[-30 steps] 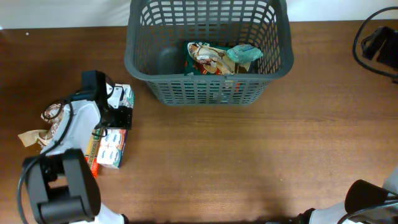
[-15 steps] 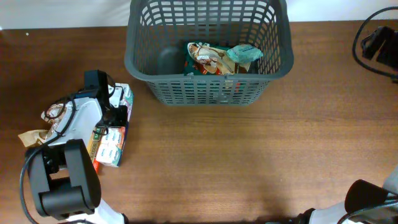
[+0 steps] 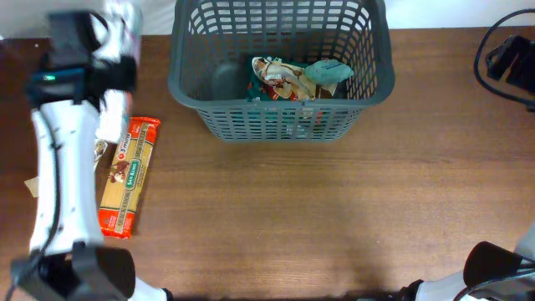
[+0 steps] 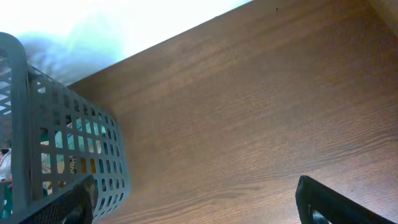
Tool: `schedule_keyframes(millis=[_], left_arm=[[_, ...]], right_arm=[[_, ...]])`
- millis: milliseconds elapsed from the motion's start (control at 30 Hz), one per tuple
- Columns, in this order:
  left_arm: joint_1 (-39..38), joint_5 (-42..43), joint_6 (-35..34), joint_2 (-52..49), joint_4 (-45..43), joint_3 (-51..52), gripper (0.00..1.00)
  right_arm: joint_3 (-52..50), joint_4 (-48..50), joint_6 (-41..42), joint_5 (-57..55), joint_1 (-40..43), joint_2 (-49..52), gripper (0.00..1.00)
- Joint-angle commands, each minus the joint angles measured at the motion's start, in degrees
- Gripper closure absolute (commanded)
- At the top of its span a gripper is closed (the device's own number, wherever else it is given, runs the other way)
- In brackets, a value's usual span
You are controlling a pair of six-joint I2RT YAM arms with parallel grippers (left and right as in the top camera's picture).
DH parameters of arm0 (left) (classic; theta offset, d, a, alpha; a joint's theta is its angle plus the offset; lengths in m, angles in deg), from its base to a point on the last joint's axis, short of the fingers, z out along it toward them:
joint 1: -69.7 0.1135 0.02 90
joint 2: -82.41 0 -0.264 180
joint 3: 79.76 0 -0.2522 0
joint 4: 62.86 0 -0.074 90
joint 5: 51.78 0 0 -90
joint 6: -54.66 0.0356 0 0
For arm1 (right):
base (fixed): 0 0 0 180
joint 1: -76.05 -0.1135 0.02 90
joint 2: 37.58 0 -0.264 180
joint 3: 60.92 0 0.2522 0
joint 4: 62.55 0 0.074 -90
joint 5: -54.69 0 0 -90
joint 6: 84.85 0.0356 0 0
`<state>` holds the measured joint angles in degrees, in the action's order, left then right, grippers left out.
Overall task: Pack container
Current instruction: 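Carry the tissue packs into the basket and release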
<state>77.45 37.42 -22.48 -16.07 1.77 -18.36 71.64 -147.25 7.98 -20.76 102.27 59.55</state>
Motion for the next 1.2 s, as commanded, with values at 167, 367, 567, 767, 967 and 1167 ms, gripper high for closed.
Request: schedule_keyframes(millis=[167,367,567,767,967,1167], left_arm=[[-5.81,17.05,29.14,3.37,-4.07,-18.73,0.98],[-14.84,28.89,41.77,1.42,-11.15,-18.91,0.98],[-21.44,26.95,42.12,-8.11,-12.74,-18.91,0.98],[-25.27,20.39,42.1,-19.26,-13.14,-18.91,0.98],[-27.98,13.29,41.59,-25.68,-12.31,-18.91,0.81],[-29.75,6.71,36.02,-25.4,-12.31,-20.63,0.34]], right_arm=[[-0.39,-0.02,0.04,0.63,0.04,-0.15,0.01],[-0.39,-0.02,0.04,0.63,0.04,-0.15,0.01],[-0.39,-0.02,0.04,0.63,0.04,-0.15,0.01],[-0.39,-0.02,0.04,0.63,0.04,-0.15,0.01],[-0.39,-0.02,0.04,0.63,0.04,-0.15,0.01],[-0.39,-0.02,0.04,0.63,0.04,-0.15,0.01]])
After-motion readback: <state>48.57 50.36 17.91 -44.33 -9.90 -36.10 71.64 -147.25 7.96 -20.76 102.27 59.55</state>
